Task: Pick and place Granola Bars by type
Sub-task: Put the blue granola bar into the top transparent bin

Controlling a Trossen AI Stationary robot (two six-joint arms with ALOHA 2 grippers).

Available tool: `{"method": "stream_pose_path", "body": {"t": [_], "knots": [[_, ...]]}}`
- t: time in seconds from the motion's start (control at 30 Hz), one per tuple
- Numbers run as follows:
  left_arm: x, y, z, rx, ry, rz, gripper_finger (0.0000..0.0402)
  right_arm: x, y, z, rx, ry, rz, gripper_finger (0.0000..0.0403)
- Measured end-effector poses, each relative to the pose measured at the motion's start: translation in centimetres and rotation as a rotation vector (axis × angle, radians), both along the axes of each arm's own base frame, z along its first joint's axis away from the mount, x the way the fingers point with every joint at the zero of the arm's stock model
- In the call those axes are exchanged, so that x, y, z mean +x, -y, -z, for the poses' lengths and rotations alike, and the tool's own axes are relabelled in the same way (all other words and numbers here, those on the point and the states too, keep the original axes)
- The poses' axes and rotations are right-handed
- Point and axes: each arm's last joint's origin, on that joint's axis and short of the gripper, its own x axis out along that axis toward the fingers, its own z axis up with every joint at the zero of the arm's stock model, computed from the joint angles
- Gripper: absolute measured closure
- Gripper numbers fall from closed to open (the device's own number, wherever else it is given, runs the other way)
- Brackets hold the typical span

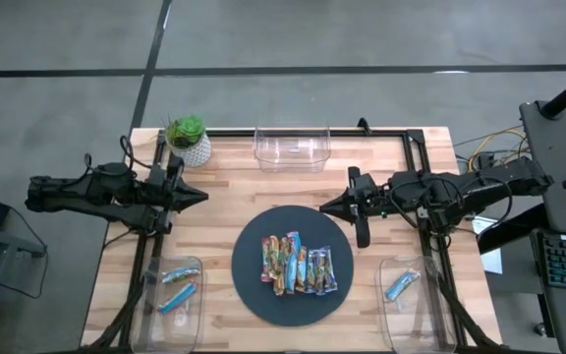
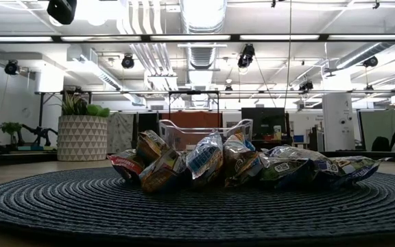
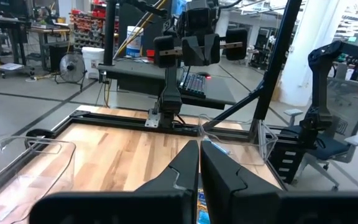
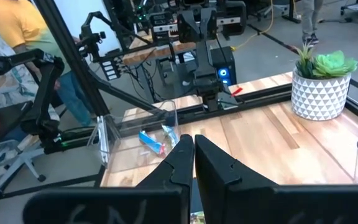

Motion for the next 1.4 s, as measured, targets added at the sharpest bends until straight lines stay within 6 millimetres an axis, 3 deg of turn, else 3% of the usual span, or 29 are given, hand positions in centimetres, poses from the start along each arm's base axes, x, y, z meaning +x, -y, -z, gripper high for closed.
{"method": "stream_pose_path", "body": {"t": [1.2,1.4], "knots": [[0.01,-0.04,0.01,-0.015,-0.001,-0.015,0.0402,-0.03,0.02,0.27,-0.037,-0.021,-0.006,0.0394],[0.01,-0.07,0.01,-0.021,-0.001,-0.025,0.0402,-0.11,-0.48,0.27,-0.010,-0.024,-0.105,0.0394]]}}
